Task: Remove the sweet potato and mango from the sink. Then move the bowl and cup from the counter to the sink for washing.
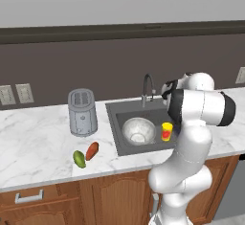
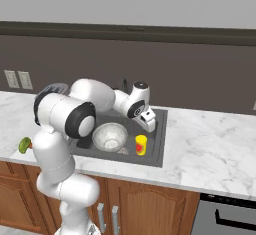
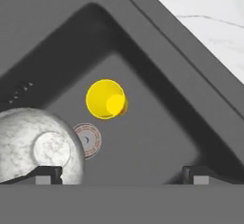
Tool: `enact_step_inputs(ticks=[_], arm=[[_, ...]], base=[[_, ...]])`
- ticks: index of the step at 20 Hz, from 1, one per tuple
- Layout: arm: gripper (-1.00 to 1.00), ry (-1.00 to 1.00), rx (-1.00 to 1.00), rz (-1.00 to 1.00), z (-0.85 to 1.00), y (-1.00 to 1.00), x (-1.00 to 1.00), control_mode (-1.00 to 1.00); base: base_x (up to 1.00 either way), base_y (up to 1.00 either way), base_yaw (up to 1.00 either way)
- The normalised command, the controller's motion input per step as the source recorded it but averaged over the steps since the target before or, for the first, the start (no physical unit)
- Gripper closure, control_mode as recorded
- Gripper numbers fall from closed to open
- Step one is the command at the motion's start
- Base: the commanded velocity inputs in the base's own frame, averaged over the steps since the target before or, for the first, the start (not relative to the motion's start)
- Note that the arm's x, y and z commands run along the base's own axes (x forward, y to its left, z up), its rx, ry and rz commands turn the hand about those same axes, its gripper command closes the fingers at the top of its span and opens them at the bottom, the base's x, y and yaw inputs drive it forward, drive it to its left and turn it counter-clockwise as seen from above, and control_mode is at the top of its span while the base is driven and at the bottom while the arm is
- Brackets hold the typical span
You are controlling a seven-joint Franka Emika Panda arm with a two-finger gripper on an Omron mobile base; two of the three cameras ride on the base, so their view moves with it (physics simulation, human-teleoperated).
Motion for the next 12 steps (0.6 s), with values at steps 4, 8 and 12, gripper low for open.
enact_step_inputs(ticks=[4,8,12], arm=[[-1.0,0.0,0.0,0.13,0.19,0.02,-0.32,-1.0],[-1.0,0.01,0.0,0.13,0.17,0.05,-0.31,-1.0],[-1.0,0.09,-0.01,0.15,0.18,0.1,-0.27,-1.0]], base=[[0.0,0.0,0.0],[0.0,0.0,0.0],[0.0,0.0,0.0]])
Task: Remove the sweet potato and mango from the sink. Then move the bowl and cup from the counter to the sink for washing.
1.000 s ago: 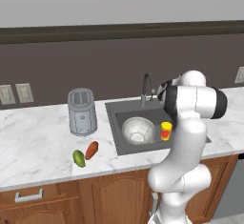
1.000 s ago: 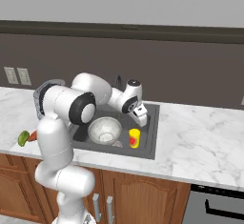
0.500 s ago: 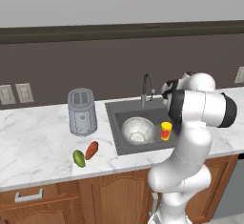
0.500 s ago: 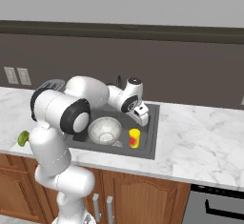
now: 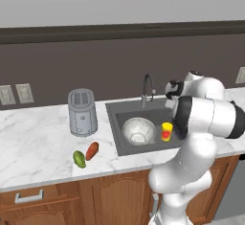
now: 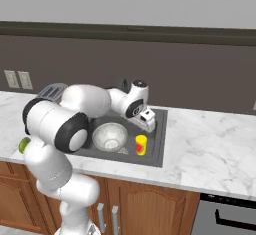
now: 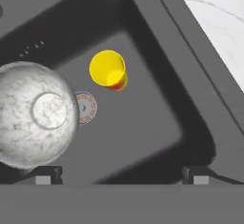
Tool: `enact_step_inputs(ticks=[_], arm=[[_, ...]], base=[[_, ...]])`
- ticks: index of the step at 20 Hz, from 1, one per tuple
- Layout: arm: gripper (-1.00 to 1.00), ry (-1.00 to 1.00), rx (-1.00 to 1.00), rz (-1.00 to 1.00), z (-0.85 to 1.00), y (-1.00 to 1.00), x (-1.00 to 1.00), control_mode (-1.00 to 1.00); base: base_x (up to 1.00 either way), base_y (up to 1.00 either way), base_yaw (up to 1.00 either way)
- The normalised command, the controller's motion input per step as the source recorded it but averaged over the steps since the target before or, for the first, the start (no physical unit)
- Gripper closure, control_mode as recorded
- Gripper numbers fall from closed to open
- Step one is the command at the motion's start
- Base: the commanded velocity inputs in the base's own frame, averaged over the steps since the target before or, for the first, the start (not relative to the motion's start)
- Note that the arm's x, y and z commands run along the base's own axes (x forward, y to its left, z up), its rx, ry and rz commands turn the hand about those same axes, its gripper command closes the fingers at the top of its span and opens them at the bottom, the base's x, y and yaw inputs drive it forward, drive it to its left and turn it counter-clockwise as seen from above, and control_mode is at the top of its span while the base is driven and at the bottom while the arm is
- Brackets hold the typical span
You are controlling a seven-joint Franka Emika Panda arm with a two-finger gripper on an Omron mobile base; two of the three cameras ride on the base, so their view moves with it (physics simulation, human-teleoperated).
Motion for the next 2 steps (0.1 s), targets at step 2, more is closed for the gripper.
enact_step_inputs(ticks=[2], arm=[[-1.0,0.11,-0.02,0.14,0.19,0.11,-0.27,-1.0]], base=[[0.0,0.0,0.0]])
